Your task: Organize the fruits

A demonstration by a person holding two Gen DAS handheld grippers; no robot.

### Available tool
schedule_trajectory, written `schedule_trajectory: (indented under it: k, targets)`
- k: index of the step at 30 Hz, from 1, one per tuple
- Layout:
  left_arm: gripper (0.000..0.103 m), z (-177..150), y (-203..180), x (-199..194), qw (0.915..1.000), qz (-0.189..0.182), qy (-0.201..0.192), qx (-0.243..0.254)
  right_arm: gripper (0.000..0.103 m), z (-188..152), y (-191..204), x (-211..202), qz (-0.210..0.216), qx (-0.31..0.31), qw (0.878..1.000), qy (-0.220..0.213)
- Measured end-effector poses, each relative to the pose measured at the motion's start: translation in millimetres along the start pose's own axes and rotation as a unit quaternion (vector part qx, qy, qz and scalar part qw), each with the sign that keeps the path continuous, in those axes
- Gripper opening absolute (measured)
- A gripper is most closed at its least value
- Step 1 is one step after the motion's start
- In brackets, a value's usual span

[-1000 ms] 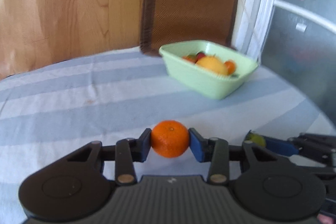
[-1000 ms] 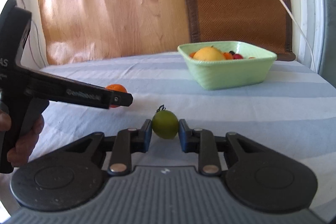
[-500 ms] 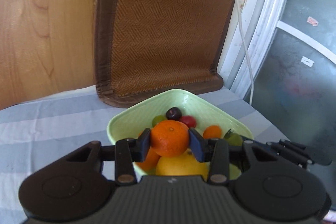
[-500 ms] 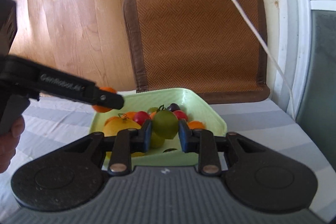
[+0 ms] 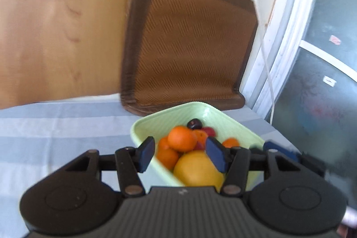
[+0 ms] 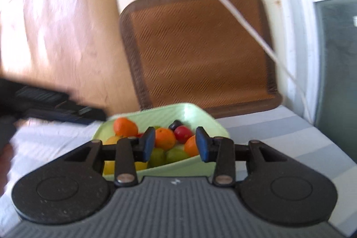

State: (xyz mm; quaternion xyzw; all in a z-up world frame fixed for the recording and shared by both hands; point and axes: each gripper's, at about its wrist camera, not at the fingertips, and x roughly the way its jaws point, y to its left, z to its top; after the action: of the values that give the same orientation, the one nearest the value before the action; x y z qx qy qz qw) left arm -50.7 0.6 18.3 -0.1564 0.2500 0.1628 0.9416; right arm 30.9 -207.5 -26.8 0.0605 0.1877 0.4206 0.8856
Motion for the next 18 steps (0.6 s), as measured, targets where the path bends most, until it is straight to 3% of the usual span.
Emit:
schedule_trajectory:
  k: [4, 8, 12, 16, 18]
  targets:
    - [0.067, -36, -11, -33, 0.9986, 0.041, -0.004, 0.033, 0.043, -16, -10, -26, -0.025, 0.077, 0.997, 0.012]
    - [0.070, -66, -24, -52, 0.9936, 0.088, 0.013, 0.069, 0.044, -36, 3, -60, -0.034, 0.111, 0.993, 0.032]
    - [0.082, -85, -28, -78, 0.9929, 0.097, 0.010, 0.069, 0.048, -54, 20, -91, -0.026, 0.139, 0.989, 0.051]
    - [0.103, -99, -30, -104, 0.9924, 0.105, -0.009, 0.063, 0.048, -60, 38, -107, -0.017, 0.124, 0.989, 0.075]
    - [0.103, -105, -31, -115, 0.9917, 0.110, -0.018, 0.064, 0.051, -60, 46, -112, -0.009, 0.120, 0.990, 0.078]
